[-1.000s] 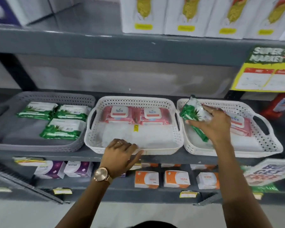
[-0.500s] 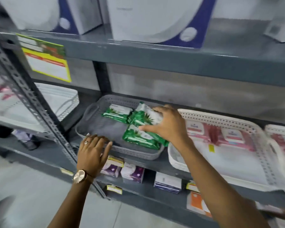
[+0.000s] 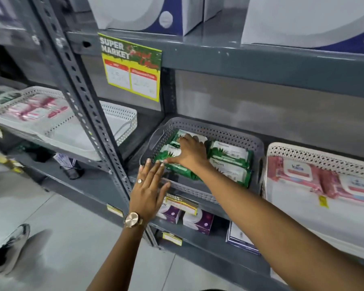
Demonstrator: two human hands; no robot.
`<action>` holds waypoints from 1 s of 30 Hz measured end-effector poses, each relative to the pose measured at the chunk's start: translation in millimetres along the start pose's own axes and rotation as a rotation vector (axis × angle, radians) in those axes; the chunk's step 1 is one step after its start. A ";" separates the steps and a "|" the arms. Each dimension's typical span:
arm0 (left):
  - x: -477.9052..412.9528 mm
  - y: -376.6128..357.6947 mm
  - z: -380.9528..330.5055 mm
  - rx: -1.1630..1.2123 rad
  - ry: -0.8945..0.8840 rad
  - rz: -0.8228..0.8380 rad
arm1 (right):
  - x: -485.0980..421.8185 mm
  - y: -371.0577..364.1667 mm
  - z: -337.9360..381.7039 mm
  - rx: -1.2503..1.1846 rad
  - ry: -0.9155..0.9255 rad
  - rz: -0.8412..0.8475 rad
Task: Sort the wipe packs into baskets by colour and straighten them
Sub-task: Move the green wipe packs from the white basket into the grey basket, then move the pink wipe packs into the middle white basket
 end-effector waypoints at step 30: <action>-40.8 -82.8 -397.2 0.156 -0.373 0.216 | 298.9 168.4 -539.2 -0.263 -0.733 -0.563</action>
Point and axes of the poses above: each hand's wrist, its own x-axis away from the middle knuckle, its own y-axis out of the back of the hand, z = x × y, the point moved 9 cm from there along -x, towards the middle knuckle, and after that the axes turned 7 degrees about -y, right-handed, at the moved point
